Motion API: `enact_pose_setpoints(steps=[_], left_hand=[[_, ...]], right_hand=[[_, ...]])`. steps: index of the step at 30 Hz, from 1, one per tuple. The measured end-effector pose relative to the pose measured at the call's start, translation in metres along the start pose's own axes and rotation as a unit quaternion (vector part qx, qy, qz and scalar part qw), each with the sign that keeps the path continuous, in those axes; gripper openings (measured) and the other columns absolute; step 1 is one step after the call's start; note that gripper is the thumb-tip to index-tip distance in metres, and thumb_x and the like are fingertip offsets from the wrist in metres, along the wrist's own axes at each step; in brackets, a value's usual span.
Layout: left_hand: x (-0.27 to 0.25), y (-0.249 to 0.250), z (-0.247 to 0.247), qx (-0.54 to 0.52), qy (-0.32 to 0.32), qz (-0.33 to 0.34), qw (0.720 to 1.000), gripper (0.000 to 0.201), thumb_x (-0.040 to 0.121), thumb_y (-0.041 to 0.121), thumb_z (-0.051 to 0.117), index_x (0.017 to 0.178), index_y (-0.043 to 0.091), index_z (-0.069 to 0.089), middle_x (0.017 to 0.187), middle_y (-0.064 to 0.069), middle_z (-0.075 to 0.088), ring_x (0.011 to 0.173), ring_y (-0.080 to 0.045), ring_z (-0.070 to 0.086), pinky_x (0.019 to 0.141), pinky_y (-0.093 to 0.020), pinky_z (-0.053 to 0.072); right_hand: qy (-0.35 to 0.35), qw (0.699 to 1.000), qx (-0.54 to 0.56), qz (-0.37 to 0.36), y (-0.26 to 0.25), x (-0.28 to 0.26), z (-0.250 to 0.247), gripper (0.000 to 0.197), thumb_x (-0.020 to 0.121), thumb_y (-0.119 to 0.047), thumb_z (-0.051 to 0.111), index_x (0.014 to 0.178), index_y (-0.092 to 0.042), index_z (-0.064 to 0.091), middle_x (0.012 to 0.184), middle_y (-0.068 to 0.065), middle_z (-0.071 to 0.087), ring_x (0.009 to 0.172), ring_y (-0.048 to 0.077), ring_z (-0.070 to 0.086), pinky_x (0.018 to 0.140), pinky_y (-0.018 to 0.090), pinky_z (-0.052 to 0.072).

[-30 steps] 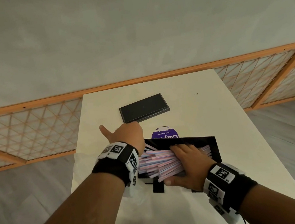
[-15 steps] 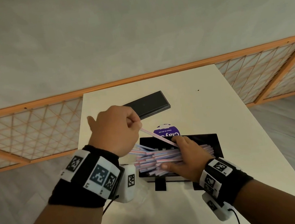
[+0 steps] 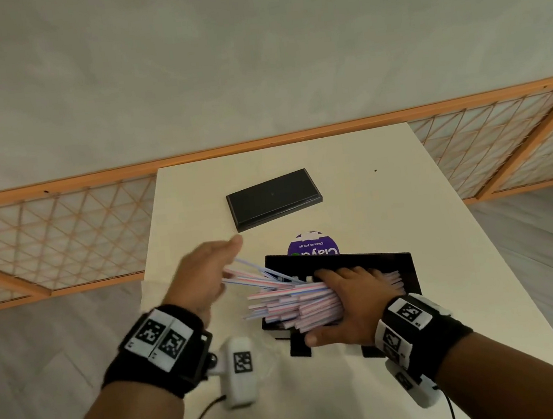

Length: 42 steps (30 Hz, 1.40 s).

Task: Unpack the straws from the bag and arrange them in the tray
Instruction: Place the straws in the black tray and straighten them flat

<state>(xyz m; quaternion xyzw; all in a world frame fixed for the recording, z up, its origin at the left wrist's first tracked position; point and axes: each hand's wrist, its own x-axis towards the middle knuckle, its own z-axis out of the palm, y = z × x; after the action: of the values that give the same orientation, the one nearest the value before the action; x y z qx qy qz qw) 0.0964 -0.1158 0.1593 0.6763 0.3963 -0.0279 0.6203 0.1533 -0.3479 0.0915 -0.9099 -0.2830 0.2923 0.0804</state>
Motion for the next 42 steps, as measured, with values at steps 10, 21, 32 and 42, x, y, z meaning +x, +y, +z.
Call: enact_pose_setpoints(steps=[10,21,32,42], left_hand=[[-0.007,-0.029,0.036,0.01,0.018,0.1,0.995,0.01,0.087,0.016,0.077,0.082,0.017,0.069,0.089,-0.008,0.073,0.085,-0.026,0.072,0.074,-0.039,0.06],[-0.001,-0.033,0.024,0.186,0.119,0.15,0.964,0.033,0.092,0.02,0.07,0.121,0.03,0.059,0.117,0.007,0.057,0.101,-0.015,0.056,0.088,-0.028,0.042],[0.0,-0.011,0.032,0.498,0.045,0.209,0.84,0.014,0.098,0.039,0.059,0.095,0.03,0.07,0.128,0.011,0.059,0.13,-0.018,0.044,0.121,-0.06,0.01],[-0.026,0.025,0.016,0.397,0.109,0.317,0.854,0.016,0.101,0.031,0.058,0.086,0.025,0.06,0.075,0.01,0.066,0.084,-0.022,0.067,0.121,-0.06,0.006]], right_hand=[[-0.019,1.0,0.016,0.003,-0.025,0.013,-0.006,0.105,0.056,-0.091,0.055,0.144,-0.042,0.024,0.142,-0.009,0.045,0.13,0.022,0.043,0.113,0.052,0.025],[-0.017,1.0,0.006,-0.001,-0.028,0.012,-0.002,0.109,0.06,-0.09,0.054,0.149,-0.042,0.014,0.148,-0.008,0.04,0.135,0.024,0.038,0.115,0.053,0.022],[0.018,1.0,0.023,0.004,-0.03,0.009,-0.002,0.112,0.055,-0.091,0.056,0.146,-0.037,0.021,0.145,-0.009,0.04,0.133,0.022,0.037,0.116,0.052,0.023],[0.073,0.993,0.084,-0.026,-0.023,-0.007,-0.013,0.113,0.054,-0.089,0.061,0.147,-0.036,0.024,0.146,-0.013,0.036,0.135,0.016,0.032,0.116,0.046,0.026]])
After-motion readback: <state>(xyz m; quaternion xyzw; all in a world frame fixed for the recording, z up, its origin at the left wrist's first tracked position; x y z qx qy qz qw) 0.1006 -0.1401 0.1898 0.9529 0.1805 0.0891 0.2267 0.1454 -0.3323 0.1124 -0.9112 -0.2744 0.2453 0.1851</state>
